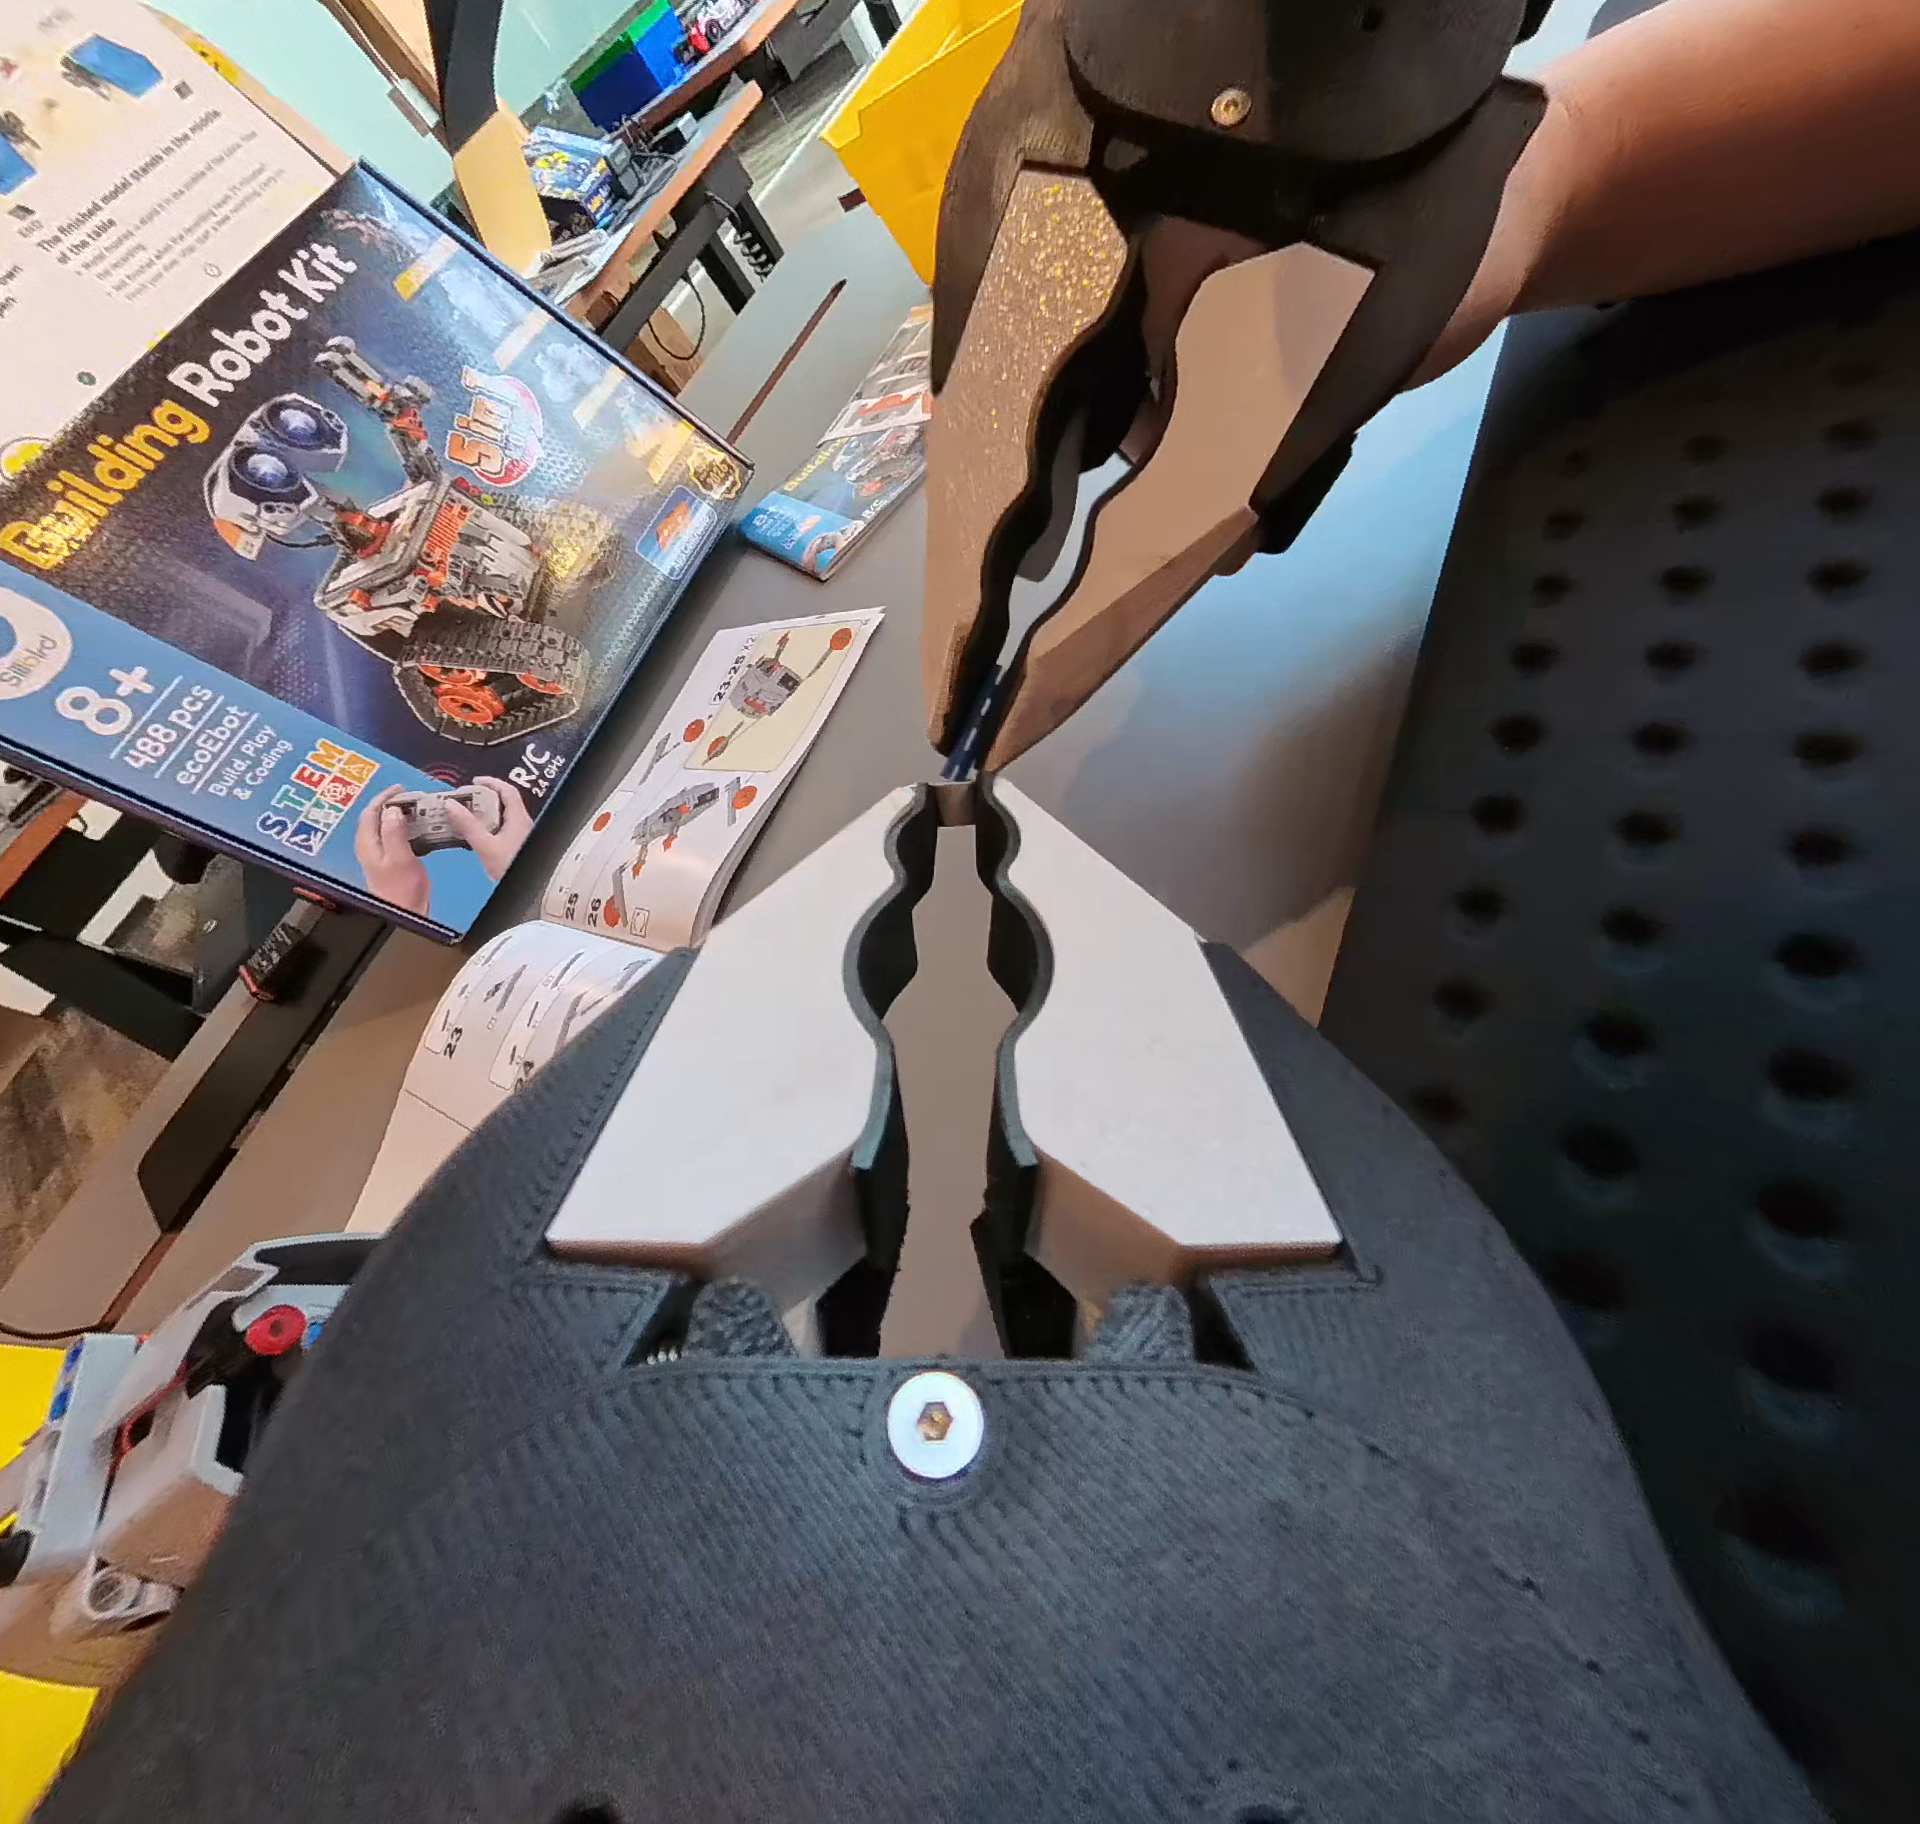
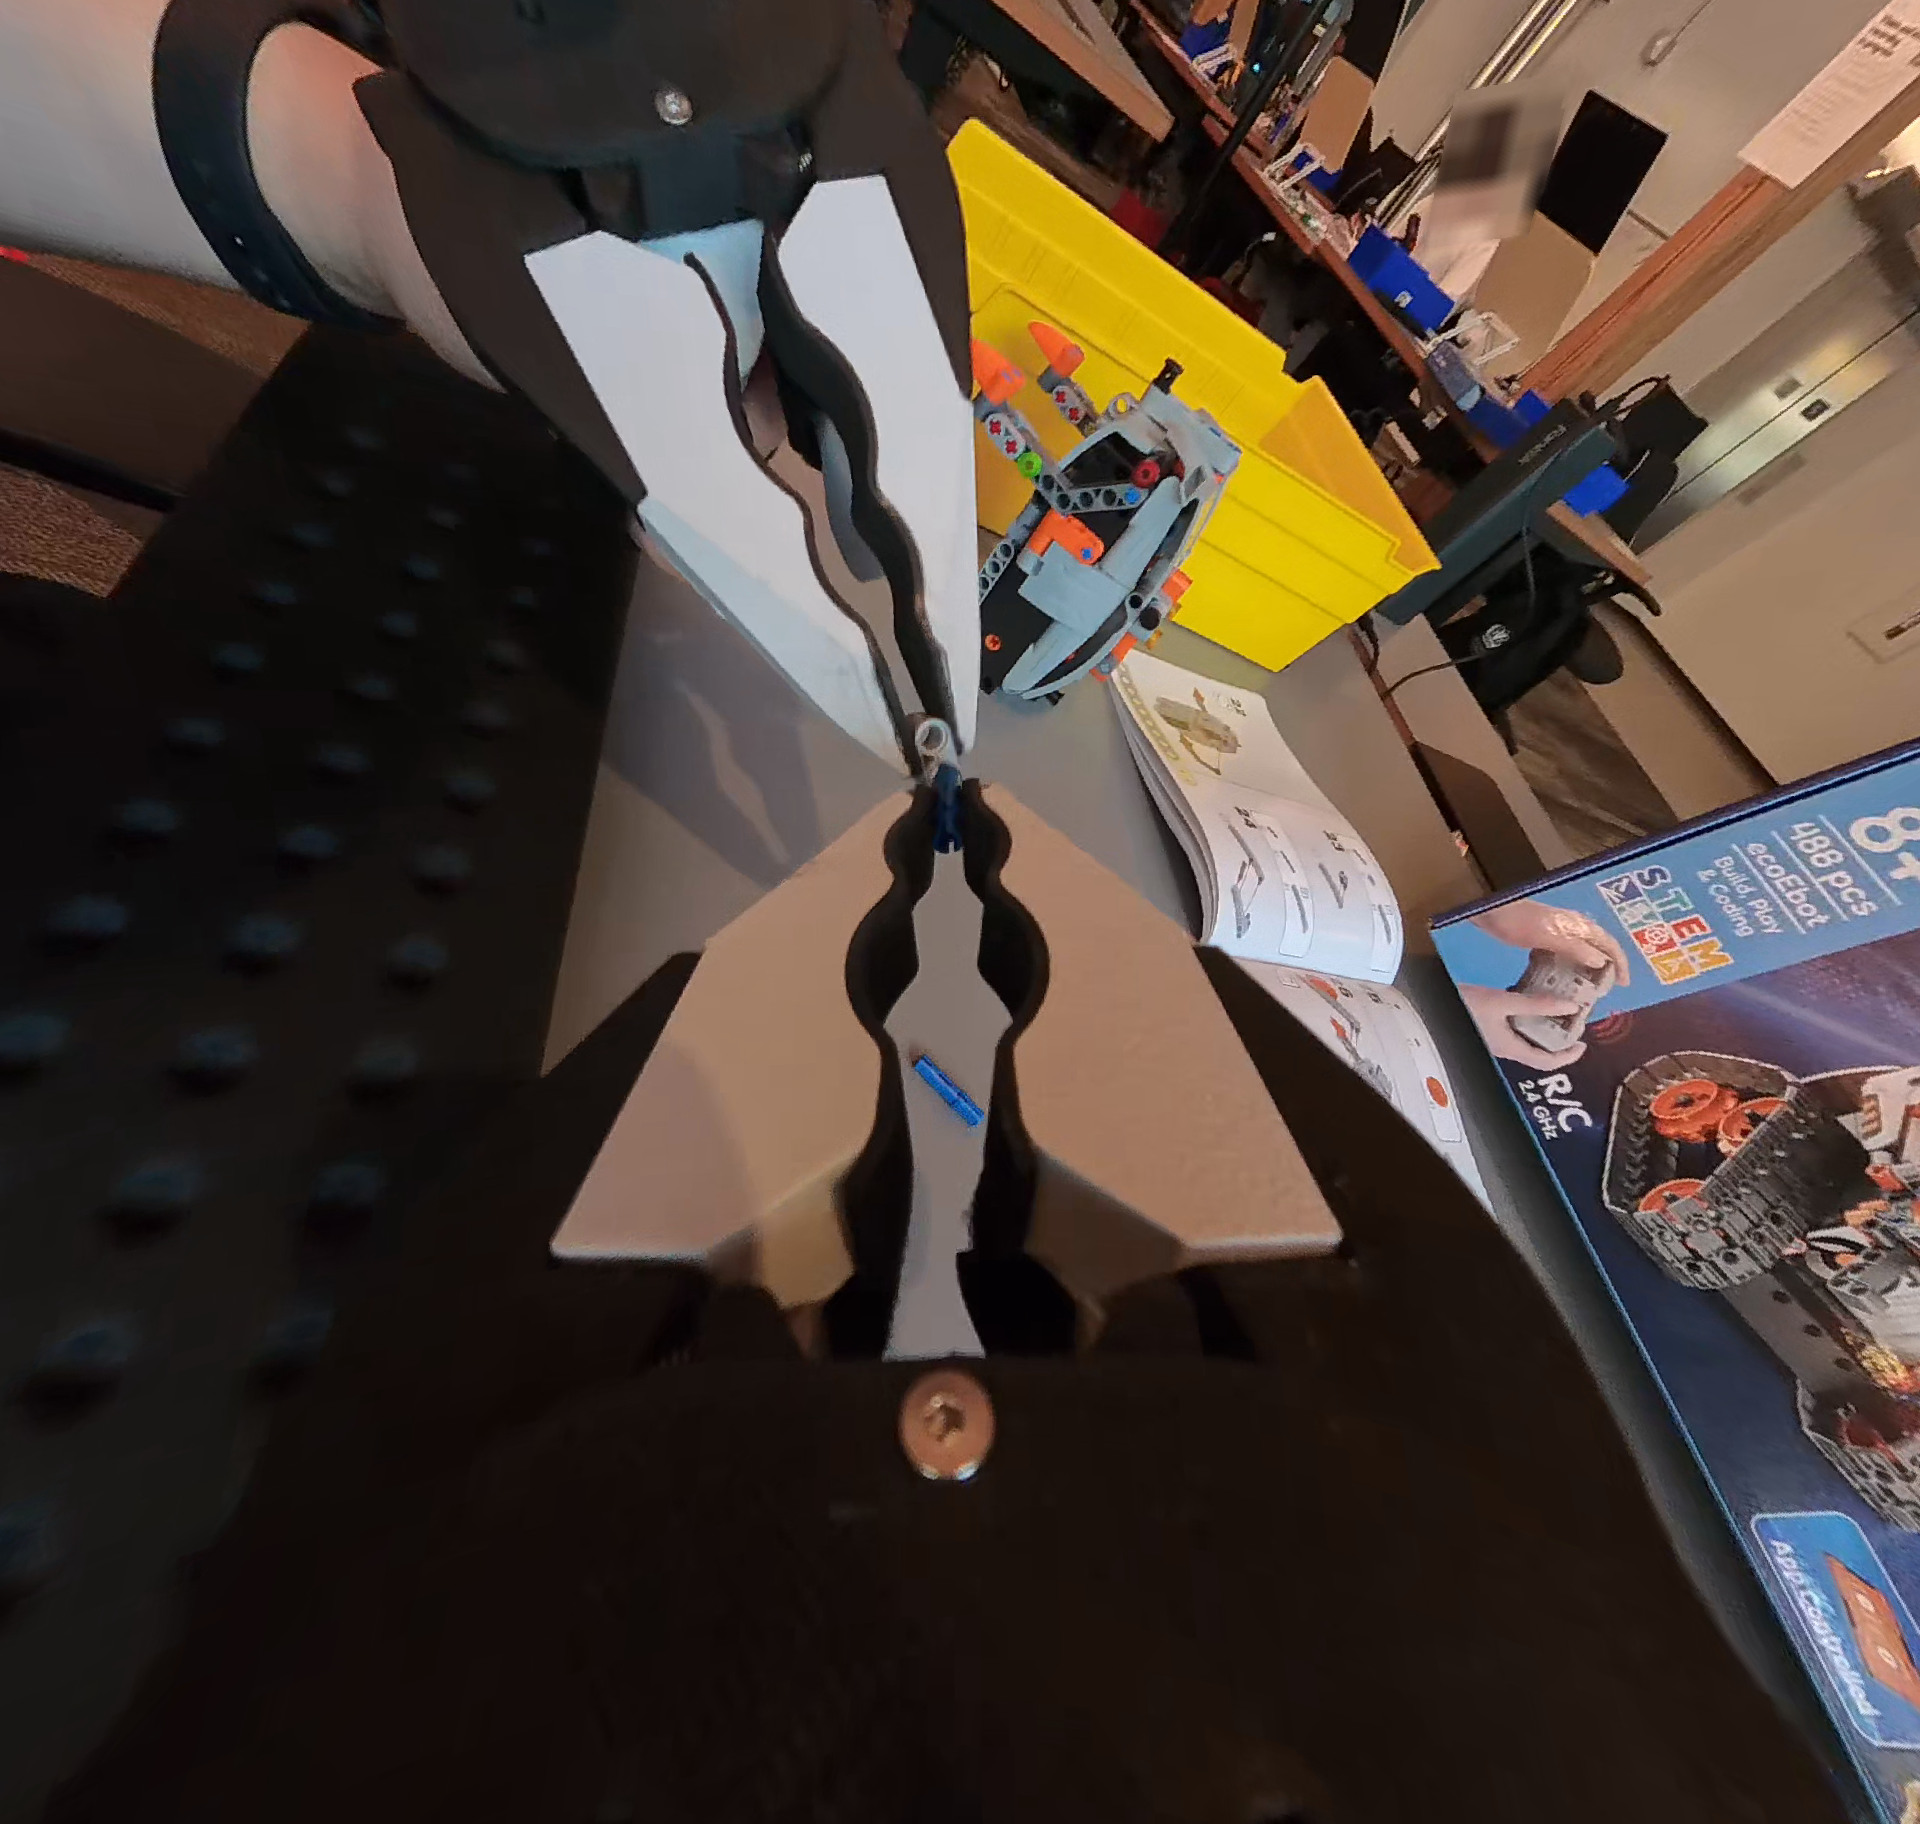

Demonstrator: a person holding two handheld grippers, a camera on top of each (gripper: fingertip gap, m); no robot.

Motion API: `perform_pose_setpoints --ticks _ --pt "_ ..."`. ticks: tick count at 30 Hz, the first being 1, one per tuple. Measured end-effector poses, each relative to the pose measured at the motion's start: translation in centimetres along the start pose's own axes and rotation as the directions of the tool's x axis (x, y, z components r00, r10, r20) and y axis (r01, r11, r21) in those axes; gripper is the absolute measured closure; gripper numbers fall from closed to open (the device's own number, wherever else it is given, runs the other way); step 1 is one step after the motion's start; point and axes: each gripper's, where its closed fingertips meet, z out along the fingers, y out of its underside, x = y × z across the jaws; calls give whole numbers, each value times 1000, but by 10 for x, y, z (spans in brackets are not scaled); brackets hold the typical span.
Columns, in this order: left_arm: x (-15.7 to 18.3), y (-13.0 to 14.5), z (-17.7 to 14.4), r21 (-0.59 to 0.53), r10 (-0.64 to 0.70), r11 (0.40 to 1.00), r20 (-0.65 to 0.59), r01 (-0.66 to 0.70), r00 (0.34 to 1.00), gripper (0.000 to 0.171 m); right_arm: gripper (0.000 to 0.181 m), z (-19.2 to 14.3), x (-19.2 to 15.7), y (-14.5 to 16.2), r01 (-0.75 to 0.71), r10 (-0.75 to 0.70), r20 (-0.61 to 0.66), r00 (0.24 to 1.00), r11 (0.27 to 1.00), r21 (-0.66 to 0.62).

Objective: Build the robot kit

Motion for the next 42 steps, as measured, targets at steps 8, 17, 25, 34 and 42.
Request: perform_pose_setpoints --ticks 8,17,25,34,42 --pt "4 -1 0 1 60 998 6 -60 998 166 178 -2 -6 1 -65 64 75 995 998 4" --pt "9 -9 -1 -7 202 979 -18 -202 979 166 177 -9 -9 -2 -132 131 157 979 991 -1" --pt "11 -16 -5 18 251 968 -76 -251 965 166 178 -13 -10 -9 -216 210 268 940 976 -7" --pt "17 -25 -3 66 255 966 -124 -249 959 166 177 -20 -13 -10 -371 386 437 812 920 -124" --pt "8 -38 -4 144 38 989 -102 -23 994 166 147 -38 25 -32 -692 580 492 649 718 66"
